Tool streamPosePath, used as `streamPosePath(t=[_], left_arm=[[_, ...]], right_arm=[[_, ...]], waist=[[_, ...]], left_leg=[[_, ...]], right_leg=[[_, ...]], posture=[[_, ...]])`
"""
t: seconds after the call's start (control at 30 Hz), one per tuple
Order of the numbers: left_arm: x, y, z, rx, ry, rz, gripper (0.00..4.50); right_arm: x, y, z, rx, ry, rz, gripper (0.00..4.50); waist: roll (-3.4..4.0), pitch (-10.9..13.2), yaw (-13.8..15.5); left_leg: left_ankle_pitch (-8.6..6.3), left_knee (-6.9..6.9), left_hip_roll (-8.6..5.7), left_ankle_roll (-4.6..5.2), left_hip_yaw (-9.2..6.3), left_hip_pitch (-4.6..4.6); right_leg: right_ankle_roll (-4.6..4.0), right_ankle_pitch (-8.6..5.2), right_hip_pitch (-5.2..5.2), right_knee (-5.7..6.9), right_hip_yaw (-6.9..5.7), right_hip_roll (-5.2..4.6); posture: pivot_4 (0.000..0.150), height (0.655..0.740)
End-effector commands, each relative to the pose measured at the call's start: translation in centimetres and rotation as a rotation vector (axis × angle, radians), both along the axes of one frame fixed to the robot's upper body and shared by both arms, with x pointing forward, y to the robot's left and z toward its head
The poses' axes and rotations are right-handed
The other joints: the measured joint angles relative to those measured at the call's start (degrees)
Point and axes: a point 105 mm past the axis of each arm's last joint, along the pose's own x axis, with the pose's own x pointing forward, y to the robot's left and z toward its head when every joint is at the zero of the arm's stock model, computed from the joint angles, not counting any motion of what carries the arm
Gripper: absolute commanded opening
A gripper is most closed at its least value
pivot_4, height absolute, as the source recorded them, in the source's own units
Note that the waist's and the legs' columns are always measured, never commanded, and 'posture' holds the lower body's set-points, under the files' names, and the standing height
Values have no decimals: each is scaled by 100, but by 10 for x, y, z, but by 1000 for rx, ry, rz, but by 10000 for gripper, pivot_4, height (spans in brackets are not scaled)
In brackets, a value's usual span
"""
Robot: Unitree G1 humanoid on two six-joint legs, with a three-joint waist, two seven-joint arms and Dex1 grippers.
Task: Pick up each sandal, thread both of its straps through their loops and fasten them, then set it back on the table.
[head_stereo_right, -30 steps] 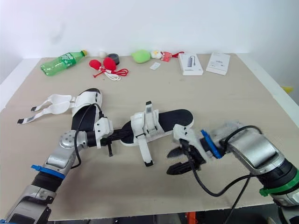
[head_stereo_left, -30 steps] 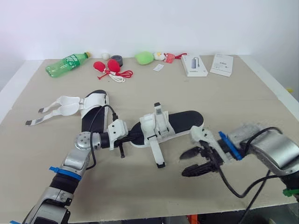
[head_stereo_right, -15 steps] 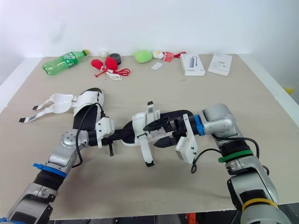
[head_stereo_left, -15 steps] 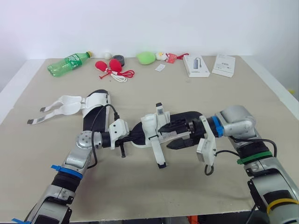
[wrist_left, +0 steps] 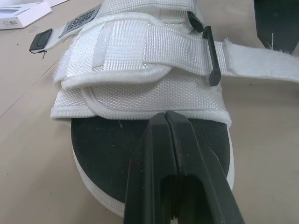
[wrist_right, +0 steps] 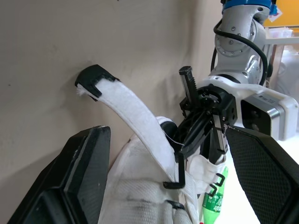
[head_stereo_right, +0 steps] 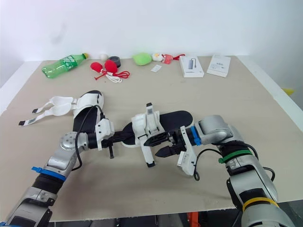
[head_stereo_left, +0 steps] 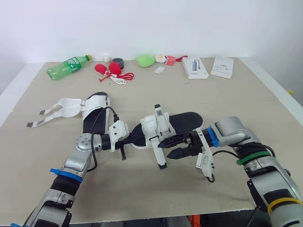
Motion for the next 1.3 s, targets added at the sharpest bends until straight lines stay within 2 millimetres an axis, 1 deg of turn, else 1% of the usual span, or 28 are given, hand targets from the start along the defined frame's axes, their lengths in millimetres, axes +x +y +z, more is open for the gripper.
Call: streamPosePath(t=[0.03, 0.13, 0.27, 0.37, 0.4, 0.43, 0.47, 0.53, 0.57, 0.6, 0.63, 0.67, 0.83, 0.93, 1.03, 1.1, 1.3], left_arm=[[1, 4, 5, 4, -21, 12, 0], [1, 3, 4, 5, -21, 11, 0], [1, 3, 4, 8, -21, 11, 0], [1, 3, 4, 11, -21, 12, 0], [1, 3, 4, 12, -21, 12, 0], [1, 3, 3, 13, -21, 12, 0], [1, 3, 3, 14, -20, 12, 0], [1, 3, 2, 16, -18, 12, 0], [1, 4, 2, 16, -18, 12, 0], [1, 4, 2, 17, -17, 12, 0], [1, 4, 2, 18, -18, 12, 0], [1, 4, 2, 19, -18, 11, 0], [1, 4, 1, 23, -17, 10, 0], [0, 4, -1, 29, -13, 7, 0], [0, 4, -2, 32, -9, 3, 0], [0, 3, -2, 33, -9, 0, 0], [1, 0, 1, 31, -23, -17, 0]], right_arm=[[0, 6, 0, -15, -37, 27, 42033], [2, 10, -3, -24, -43, 29, 42033], [3, 16, -1, -2, -41, 40, 42033], [0, 17, 0, 16, -14, 52, 34497], [0, 17, 1, 22, -1, 51, 28100], [-1, 17, 1, 28, 11, 50, 22603], [-1, 17, 1, 30, 20, 49, 21487], [-2, 17, 1, 53, 71, 34, 14668], [-2, 17, 1, 57, 93, 25, 12991], [-2, 18, 1, 72, 132, 3, 6691], [-3, 18, 1, 76, 159, -9, 3259], [-3, 18, 1, 80, 192, -28, 1331], [-7, 20, 8, 124, 335, -90, 1331], [-16, 23, 19, 163, 453, -100, 1331], [-28, 26, 34, 192, 626, -110, 1331], [-31, 26, 37, 172, 652, -109, 1331], [-27, 27, 41, 180, 676, -150, 1331]], waist=[[-1, 0, 0], [-1, -1, 0], [-1, 0, -1], [-1, 0, 1], [-1, 0, 2], [0, 0, 2], [-1, 0, 2], [-1, 0, 2], [-1, 0, 1], [-1, 0, -1], [-1, 0, -1], [0, 0, 0], [0, 0, 3], [0, 0, 7], [0, 0, 14], [0, 0, 13], [-1, 0, 20]], left_leg=[[0, 0, 0, 0, 0, 0], [0, 0, 0, 0, 0, 1], [2, 0, 0, 1, 0, 2], [3, 0, 0, 1, 0, 2], [3, 0, 0, 1, 0, 2], [3, 0, 0, 1, 0, 2], [3, 0, 0, 1, 0, 2], [3, 0, 0, 1, 0, 2], [3, 0, 0, 2, 0, 2], [3, 0, 0, 2, 0, 2], [4, 0, 0, 2, 0, 2], [4, 0, 0, 2, 0, 2], [4, 0, 0, 4, 0, 1], [3, -1, 0, 4, 0, 1], [3, 0, 0, 5, -1, -1], [2, -1, 0, 6, -1, -2], [2, 0, 0, 6, 2, -2]], right_leg=[[0, 0, 0, 0, 0, 0], [-1, 1, 1, 0, 0, 0], [-2, 3, 1, 0, 0, 0], [-2, 4, 2, 0, 0, 0], [-2, 4, 2, 0, 0, -1], [-2, 4, 2, 0, 1, -1], [-2, 4, 2, 0, 1, -1], [-2, 4, 2, 0, 1, -1], [-2, 4, 3, 0, 2, -1], [-2, 4, 2, 0, 3, -1], [-2, 4, 2, 0, 4, -1], [-2, 4, 2, 0, 4, -1], [-2, 3, 2, 0, 5, -1], [-1, 3, 3, 0, 6, 0], [0, 1, 4, 0, 7, -1], [1, 1, 4, 0, 7, 0], [2, 1, 2, 0, 6, 0]], posture=[[1500, 7400], [1500, 7400], [1500, 7400], [1500, 7400], [1500, 7400], [1500, 7400], [1500, 7400], [1500, 7400], [1500, 7400], [1500, 7400], [1500, 7400], [1500, 7400], [1500, 7400], [1500, 7400], [1500, 7400], [1500, 7400], [1500, 7400]])
